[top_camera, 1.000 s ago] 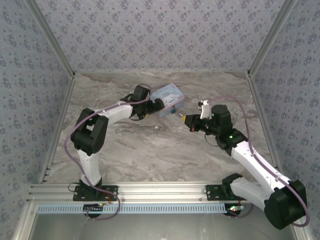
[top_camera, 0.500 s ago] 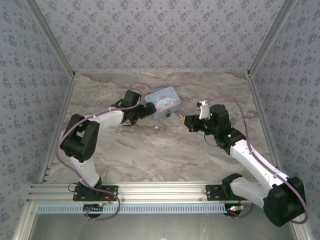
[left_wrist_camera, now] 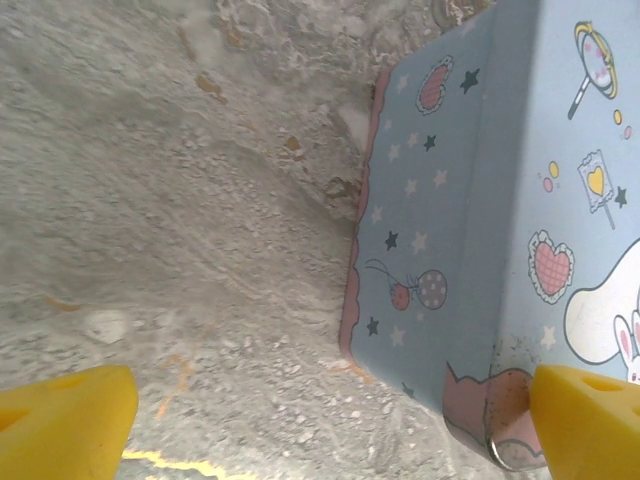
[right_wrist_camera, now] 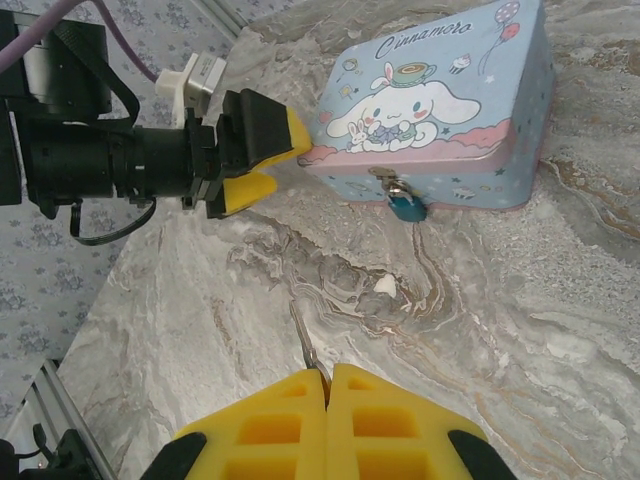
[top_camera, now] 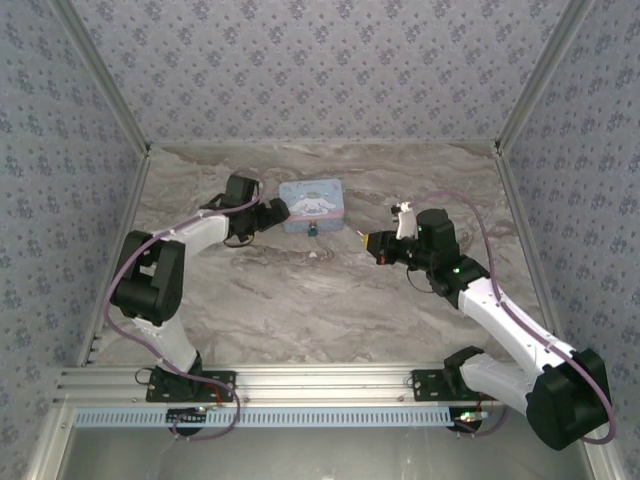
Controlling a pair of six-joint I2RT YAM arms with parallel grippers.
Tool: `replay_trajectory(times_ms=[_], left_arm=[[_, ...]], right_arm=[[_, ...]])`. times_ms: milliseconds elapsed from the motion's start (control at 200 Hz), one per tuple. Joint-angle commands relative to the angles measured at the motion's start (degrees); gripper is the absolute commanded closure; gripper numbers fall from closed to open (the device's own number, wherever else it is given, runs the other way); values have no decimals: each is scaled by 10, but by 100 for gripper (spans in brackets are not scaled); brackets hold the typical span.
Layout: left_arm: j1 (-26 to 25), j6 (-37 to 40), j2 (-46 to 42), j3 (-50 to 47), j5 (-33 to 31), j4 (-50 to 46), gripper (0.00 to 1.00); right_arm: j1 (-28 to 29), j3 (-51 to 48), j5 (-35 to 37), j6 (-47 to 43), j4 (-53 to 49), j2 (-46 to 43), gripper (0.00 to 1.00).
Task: Unlock the padlock with the key
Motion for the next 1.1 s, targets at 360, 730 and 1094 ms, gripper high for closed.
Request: replay_trajectory(times_ms=[360, 730, 1094], left_arm=[[-113, 104, -8, 141, -21, -70, 0], [-169, 128, 141, 320, 10, -129, 1], [-194, 145, 224, 426, 26, -177, 0]], right_arm=[[6, 25, 45, -30, -73, -38, 97], [6, 23, 67, -38, -110, -70, 97], [6, 22, 66, -43, -115, -74, 97]])
